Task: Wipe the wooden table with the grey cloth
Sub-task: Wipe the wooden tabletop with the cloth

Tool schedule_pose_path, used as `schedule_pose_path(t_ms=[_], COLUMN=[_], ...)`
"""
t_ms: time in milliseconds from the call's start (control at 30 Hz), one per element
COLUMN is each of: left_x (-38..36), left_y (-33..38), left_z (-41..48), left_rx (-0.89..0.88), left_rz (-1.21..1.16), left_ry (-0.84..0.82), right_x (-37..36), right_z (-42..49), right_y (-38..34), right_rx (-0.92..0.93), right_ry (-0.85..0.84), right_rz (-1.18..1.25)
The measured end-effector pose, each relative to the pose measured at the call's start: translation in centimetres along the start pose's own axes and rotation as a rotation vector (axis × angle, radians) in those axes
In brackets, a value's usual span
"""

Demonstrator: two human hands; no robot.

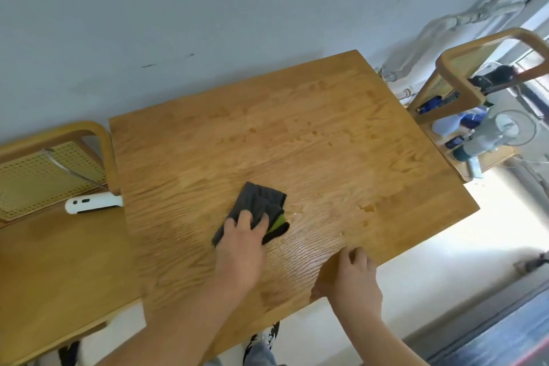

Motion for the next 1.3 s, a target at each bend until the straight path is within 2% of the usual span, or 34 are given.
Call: schedule_pose_path(t_ms=[100,133,200,300,367,400,500,533,567,700,733,800,867,933,1033,1067,1133,1200,1300], left_x=[-2.1,-1.8,-0.6,1.2,0.0,-0.9,-2.3,-2.1,-1.7,0.9,0.6,-0.7,-1.8,-0.9,2.0,2.6,1.9,-0.3,-3.7], left_y=[3.3,2.9,1.0,-1.1,1.1,2.9,6.2,5.5,4.2,-0.6,0.1,3.5,6.6,6.7,3.7,2.8,2.7,4.7,7.8], left_z=[-3.2,-2.6,0.1,2.1,0.4,-0.9,-4.2,-3.7,-2.6,1.3,1.0,-0.8,-3.0,-2.4,1.8,2.8,2.9,1.0,-3.8], left_rx=[-0.343,-0.39,-0.302,0.038,0.067,-0.016,-0.422,-0.47,-0.442,0.037,0.083,-0.019,-0.243,-0.364,-0.228,-0.151,-0.078,-0.155,-0.552], left_rz=[0.113,0.126,0.113,-0.042,-0.035,0.003,0.141,0.176,0.196,0.016,-0.011,0.001,0.064,0.154,0.314,0.308,0.186,0.116,0.171], left_ry=[-0.112,-0.123,-0.118,0.011,0.0,-0.039,-0.166,-0.183,-0.17,0.003,0.008,-0.043,-0.116,-0.097,0.077,0.108,0.066,-0.01,-0.138], right_x=[0.4,0.6,0.7,0.4,0.3,0.4,1.0,1.1,1.1,0.7,0.7,0.6,0.6,0.5,0.3,0.3,0.3,0.0,0.0], right_z=[0.3,0.4,0.7,0.9,1.0,1.0,0.8,0.7,0.8,0.8,0.8,0.8,0.9,0.9,0.9,0.8,0.5,0.6,0.7], right_y=[-0.5,-0.6,-0.8,-1.1,-1.2,-1.2,-1.6,-1.6,-1.5,-1.4,-1.4,-1.3,-1.3,-1.0,-0.6,-0.4,-0.3,-0.1,-0.3], right_rx=[0.021,0.017,-0.006,-0.027,-0.027,-0.021,0.01,0.015,0.015,0.007,-0.001,-0.009,0.006,0.014,0.021,0.028,0.044,0.041,0.059], right_ry=[0.002,0.007,-0.003,-0.055,-0.079,-0.075,-0.002,0.019,0.022,-0.021,-0.029,-0.039,-0.024,-0.003,0.022,0.031,0.046,0.044,0.096], right_rz=[-0.062,-0.07,-0.086,-0.089,-0.088,-0.094,-0.105,-0.097,-0.079,-0.049,-0.05,-0.046,-0.043,-0.039,-0.042,-0.048,-0.053,-0.074,-0.111])
Point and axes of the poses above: each hand's wrist, its own z-axis towards the middle knuckle, its own x-axis out of the back of the hand, y = z × x, the point moved 9 cm from there along z, towards the middle knuckle, and after that the axes turned 6 degrees about x, right-handed, at the moved point
